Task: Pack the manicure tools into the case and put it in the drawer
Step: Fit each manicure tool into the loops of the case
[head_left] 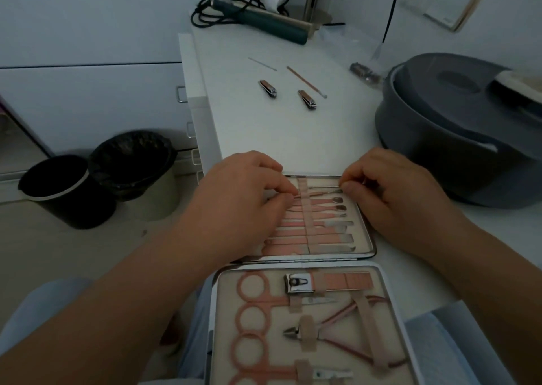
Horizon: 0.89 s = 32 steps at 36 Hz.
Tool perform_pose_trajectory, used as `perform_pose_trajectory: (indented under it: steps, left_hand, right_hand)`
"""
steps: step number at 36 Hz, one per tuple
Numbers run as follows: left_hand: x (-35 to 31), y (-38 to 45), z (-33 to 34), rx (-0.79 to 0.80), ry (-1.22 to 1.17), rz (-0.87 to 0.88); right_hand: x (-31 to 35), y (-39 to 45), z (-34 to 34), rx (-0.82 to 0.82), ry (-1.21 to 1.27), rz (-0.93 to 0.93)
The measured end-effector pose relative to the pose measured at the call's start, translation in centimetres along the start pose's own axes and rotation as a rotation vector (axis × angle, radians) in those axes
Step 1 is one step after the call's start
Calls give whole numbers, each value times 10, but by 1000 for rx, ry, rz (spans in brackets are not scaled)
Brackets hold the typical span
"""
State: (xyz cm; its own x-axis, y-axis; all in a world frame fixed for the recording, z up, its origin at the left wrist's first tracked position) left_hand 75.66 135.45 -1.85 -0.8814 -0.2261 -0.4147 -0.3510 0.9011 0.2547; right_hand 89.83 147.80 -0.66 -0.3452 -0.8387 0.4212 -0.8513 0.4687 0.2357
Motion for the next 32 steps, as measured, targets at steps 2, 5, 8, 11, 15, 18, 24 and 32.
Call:
perform_pose_trajectory:
  steps: [2,5,8,11,15,18,24,32]
  left_hand:
    - [0,1,0,19,-2,0]
    - [0,2,-1,45,-10,-7]
    - [0,3,-2,57,-17,-19]
    - [0,2,-2,50,-32,-20]
    - [0,1,-3,31,-35,-11]
    - [1,1,-4,16,-56,-18]
    - [2,2,-4,14,-63,-10]
    - [0,1,-2,36,-11,26]
  right_hand:
    - [1,1,-1,18,2,-11]
    - [2,3,-2,47,-4,-23]
    - [3,4,-3,72,-20,-31]
    - [4,4,-4,98,-43,-24]
    - [7,5,-5,133,-96,-31]
    - [9,4,-6,144,-111,-29]
    - [11,6,-6,163,-108,-29]
    - [12,9,-8,181,-96,-18]
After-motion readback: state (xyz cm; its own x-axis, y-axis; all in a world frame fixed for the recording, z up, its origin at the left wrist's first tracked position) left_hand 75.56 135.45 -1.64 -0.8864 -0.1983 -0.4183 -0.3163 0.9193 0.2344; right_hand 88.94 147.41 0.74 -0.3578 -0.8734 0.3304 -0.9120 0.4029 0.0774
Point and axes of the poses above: each hand's wrist, its own y-axis towards the middle knuckle, its own z-axis out of the palm, x = y × z, the point moved 3 cm from there along y, towards the middle knuckle, and after that the axes turned 8 degrees about y, right-handed, at the moved point
